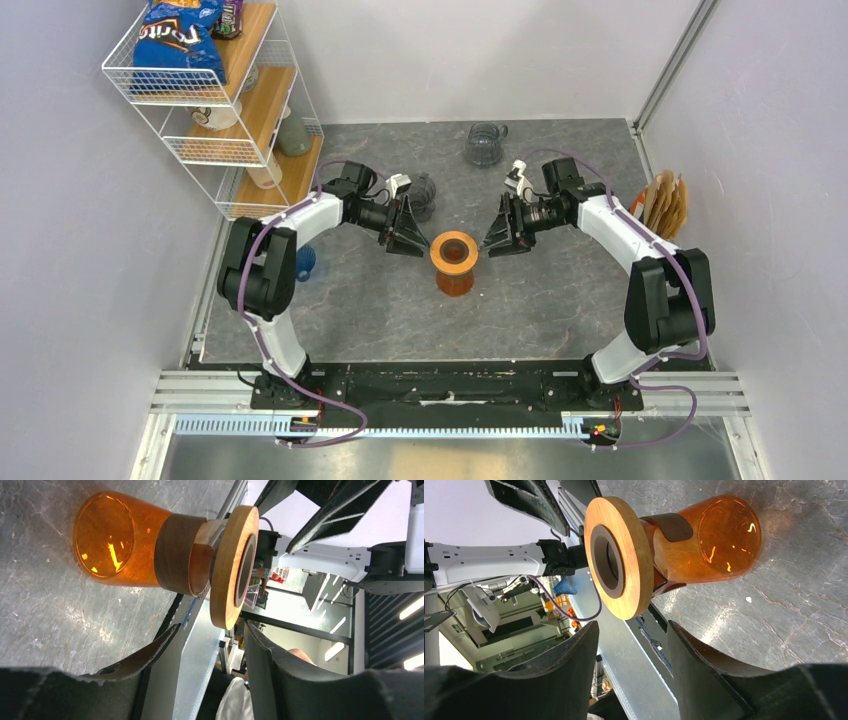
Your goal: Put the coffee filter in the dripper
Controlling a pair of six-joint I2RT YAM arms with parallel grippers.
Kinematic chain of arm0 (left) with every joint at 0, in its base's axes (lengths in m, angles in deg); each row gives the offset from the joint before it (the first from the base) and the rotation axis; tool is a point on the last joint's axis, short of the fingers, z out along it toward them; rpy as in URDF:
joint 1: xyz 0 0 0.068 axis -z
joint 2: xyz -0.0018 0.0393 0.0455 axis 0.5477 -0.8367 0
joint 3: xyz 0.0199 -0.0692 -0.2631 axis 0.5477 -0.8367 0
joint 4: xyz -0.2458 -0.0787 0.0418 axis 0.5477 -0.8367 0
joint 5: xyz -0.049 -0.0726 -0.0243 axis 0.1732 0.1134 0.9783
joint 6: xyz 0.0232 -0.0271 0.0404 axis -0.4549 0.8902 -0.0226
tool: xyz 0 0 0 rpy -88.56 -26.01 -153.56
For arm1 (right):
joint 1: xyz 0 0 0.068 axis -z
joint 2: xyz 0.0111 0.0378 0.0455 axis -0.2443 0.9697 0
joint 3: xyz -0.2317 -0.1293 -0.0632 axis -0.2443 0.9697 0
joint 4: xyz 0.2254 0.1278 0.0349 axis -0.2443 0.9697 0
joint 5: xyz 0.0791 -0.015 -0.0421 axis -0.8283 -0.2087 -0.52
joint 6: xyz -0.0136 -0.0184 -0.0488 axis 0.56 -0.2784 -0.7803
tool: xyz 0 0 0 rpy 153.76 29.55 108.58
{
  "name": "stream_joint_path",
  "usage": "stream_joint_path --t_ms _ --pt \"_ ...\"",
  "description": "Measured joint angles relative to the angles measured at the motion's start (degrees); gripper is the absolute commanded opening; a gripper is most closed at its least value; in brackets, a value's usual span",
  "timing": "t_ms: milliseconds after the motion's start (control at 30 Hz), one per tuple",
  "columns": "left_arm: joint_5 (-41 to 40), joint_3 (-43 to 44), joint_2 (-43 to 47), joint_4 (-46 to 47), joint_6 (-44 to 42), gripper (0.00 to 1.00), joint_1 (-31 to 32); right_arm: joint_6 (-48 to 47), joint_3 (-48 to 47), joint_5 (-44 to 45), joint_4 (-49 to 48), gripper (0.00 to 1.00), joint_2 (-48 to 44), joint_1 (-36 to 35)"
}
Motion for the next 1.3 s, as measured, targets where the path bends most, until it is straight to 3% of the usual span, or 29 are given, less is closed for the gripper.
stream_joint_path --t_ms 267,1300 --pt "-0.4 0.1 1.2 -4.4 -3.6 0.48 0.7 0.5 0.0 0.2 -0.7 0.59 1.1 -1.7" --pt "-0.5 2.4 0.7 -3.9 -3.9 0.38 3.9 2.0 -1.4 1.2 -3.1 0.41 3.6 -3.5"
